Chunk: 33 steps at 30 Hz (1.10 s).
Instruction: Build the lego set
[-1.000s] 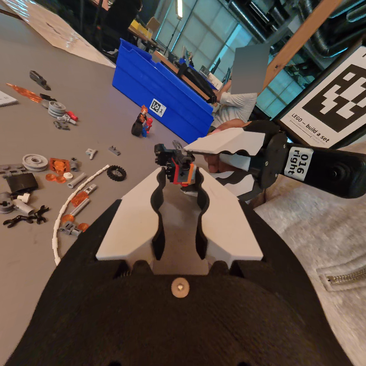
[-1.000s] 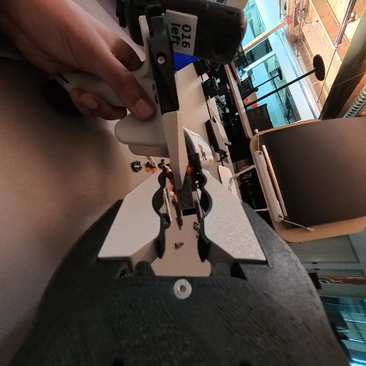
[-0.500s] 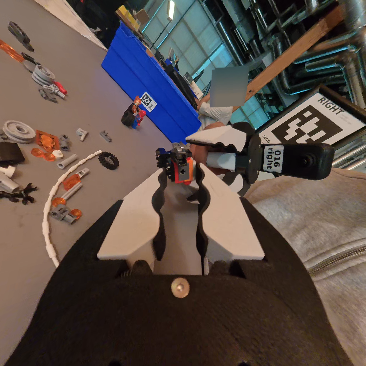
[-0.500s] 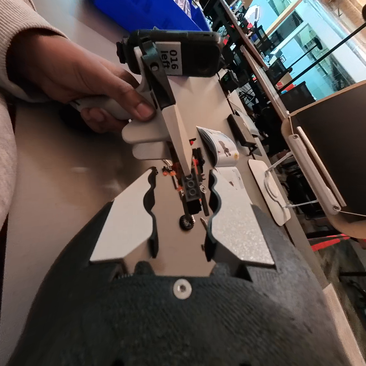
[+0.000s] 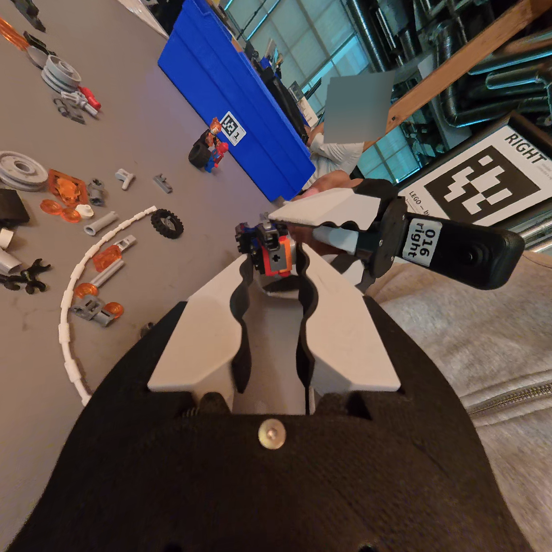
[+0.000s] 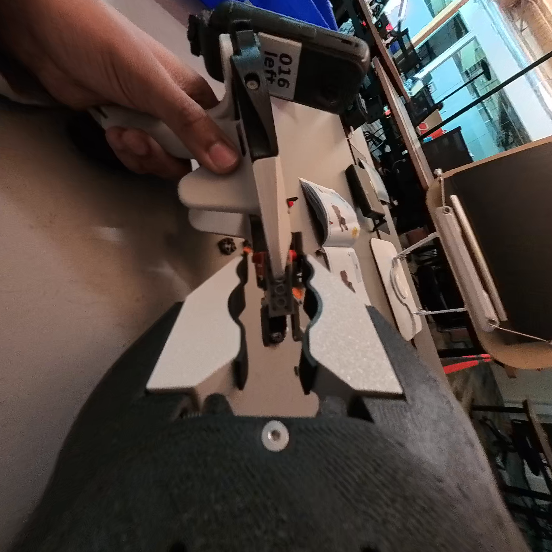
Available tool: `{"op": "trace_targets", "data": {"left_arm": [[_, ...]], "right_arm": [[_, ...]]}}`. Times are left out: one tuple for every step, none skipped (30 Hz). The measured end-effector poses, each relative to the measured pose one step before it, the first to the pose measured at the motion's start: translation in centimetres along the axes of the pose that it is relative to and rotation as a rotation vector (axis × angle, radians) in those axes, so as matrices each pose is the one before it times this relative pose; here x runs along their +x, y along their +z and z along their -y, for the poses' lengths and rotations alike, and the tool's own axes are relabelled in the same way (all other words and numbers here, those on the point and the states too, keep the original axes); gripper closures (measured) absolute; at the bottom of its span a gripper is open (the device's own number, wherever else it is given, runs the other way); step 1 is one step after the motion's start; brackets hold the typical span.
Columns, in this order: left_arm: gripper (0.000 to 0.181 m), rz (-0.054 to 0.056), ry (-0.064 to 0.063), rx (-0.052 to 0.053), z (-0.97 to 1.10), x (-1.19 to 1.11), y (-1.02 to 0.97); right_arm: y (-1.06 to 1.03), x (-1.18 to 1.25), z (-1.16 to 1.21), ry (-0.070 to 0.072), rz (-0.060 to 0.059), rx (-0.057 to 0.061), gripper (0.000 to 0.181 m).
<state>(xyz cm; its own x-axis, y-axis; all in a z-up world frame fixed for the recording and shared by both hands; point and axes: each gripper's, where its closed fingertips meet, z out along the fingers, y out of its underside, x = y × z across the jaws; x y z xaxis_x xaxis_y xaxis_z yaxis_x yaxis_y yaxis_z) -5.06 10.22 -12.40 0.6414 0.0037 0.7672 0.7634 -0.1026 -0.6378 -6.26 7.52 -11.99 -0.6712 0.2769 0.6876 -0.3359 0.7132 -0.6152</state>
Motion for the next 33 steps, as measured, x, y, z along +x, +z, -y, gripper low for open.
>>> {"op": "trace_targets", "data": {"left_arm": [[0.153,0.0021,0.0023,-0.0133,-0.198,0.008,0.108],[0.153,0.0058,0.0045,-0.0032,-0.05,-0.035,0.048],[0.153,0.0052,0.0009,-0.0021,-0.027,-0.051,0.025],[0.153,-0.0013,-0.0022,0.0004,0.007,-0.008,-0.017],[0.153,-0.0053,-0.0024,0.0022,0.038,0.042,-0.015],[0.153,-0.0018,-0.0006,0.0023,0.029,0.014,-0.024],[0.153,0.0,0.0009,0.0029,0.035,0.008,-0.019],[0.153,-0.0029,0.0017,0.005,0.066,0.05,-0.045],[0.153,-0.0005,0.0006,0.009,0.126,0.003,-0.068],[0.153,-0.0017,-0.0018,0.0117,0.163,-0.005,-0.11],[0.153,-0.0062,-0.0036,0.0113,0.163,0.042,-0.103],[0.153,-0.007,-0.0028,0.0097,0.136,0.055,-0.094],[0.153,-0.0018,-0.0009,0.0075,0.114,0.006,-0.069],[0.153,0.0004,0.0027,0.0059,0.089,0.005,-0.039],[0.153,-0.0012,0.0083,0.0065,0.1,0.068,-0.024],[0.154,0.0018,0.0118,0.0102,0.147,0.059,-0.027],[0.154,0.0103,0.0117,0.0114,0.158,-0.039,-0.05],[0.154,0.0061,0.0154,0.0114,0.164,0.056,-0.051],[0.155,-0.0018,0.021,0.01,0.147,0.197,-0.052],[0.155,0.0043,0.0246,0.0083,0.131,0.158,-0.024],[0.155,0.02,0.0287,0.0027,0.053,0.007,0.021],[0.155,0.0271,0.0391,-0.0038,-0.021,-0.015,0.048],[0.155,0.0312,0.0502,-0.0091,-0.058,0.018,0.101],[0.155,0.0424,0.0586,-0.0175,-0.134,-0.107,0.128],[0.155,0.0544,0.0709,-0.0303,-0.228,-0.276,0.141],[0.154,0.0703,0.08,-0.0363,-0.248,-0.51,0.092],[0.154,0.0697,0.0784,-0.0275,-0.117,-0.507,0.053],[0.154,0.0577,0.0776,-0.0165,-0.023,-0.343,0.035],[0.154,0.0501,0.0649,-0.0118,-0.035,-0.243,0.072],[0.154,0.0346,0.0499,-0.0168,-0.179,-0.024,0.132],[0.154,0.019,0.0446,-0.0302,-0.375,0.199,0.224],[0.154,0.0196,0.0486,-0.0381,-0.481,0.224,0.279],[0.153,0.0308,0.0526,-0.0432,-0.555,0.087,0.299]], "right_arm": [[-0.068,0.067,-0.062,-0.0129,-0.0043,-0.0017,0.15],[-0.016,-0.016,-0.07,0.0002,0.005,-0.0031,0.15],[0.029,-0.031,-0.052,0.0136,0.0074,-0.003,0.15],[0.013,0.013,0.017,0.009,0.0026,0.002,0.15],[0.012,0.027,0.038,0.0007,-0.0029,0.004,0.15],[0.014,0.033,0.03,-0.0016,-0.0047,0.0023,0.147],[0.022,0.037,0.046,0.0022,-0.0047,0.0035,0.144],[-0.016,0.075,0.075,0.0107,-0.0038,0.008,0.14],[-0.071,0.109,0.094,0.0229,-0.0015,0.0115,0.137],[-0.133,0.213,0.072,0.0351,-0.0011,0.0142,0.134],[-0.205,0.29,0.008,0.0437,-0.0013,0.0129,0.13],[-0.275,0.378,-0.027,0.0476,-0.0031,0.0139,0.127],[-0.352,0.447,-0.002,0.0482,-0.0074,0.0184,0.124],[-0.403,0.494,0.034,0.0461,-0.0109,0.0213,0.123],[-0.439,0.531,0.054,0.0429,-0.0146,0.0219,0.123],[-0.457,0.557,0.092,0.0385,-0.0183,0.023,0.123],[-0.459,0.584,0.126,0.0339,-0.0228,0.024,0.123],[-0.448,0.614,0.18,0.0297,-0.0269,0.0265,0.124],[-0.43,0.588,0.224,0.0264,-0.0278,0.0297,0.126],[-0.42,0.56,0.254,0.0239,-0.0278,0.0325,0.127],[-0.384,0.556,0.276,0.0212,-0.029,0.0347,0.129],[-0.383,0.523,0.286,0.0184,-0.0287,0.0385,0.132],[-0.363,0.511,0.248,0.0197,-0.0287,0.0406,0.135],[-0.35,0.557,0.197,0.0265,-0.03,0.0419,0.139],[-0.36,0.623,0.155,0.0345,-0.0317,0.0458,0.145],[-0.385,0.616,0.127,0.0408,-0.0281,0.0484,0.151],[-0.424,0.438,0.257,0.0375,-0.0152,0.0511,0.156],[-0.394,0.433,0.552,0.0323,-0.0128,0.0454,0.159],[-0.341,0.421,0.459,0.0233,-0.0128,0.0214,0.166],[-0.239,0.456,0.171,0.0114,-0.0142,0.0086,0.173],[-0.127,0.441,-0.028,0.0101,-0.015,0.002,0.175],[-0.023,0.338,-0.157,0.0157,-0.0103,-0.0079,0.177],[0.023,0.165,-0.198,0.0177,-0.0043,-0.0115,0.177]]}}
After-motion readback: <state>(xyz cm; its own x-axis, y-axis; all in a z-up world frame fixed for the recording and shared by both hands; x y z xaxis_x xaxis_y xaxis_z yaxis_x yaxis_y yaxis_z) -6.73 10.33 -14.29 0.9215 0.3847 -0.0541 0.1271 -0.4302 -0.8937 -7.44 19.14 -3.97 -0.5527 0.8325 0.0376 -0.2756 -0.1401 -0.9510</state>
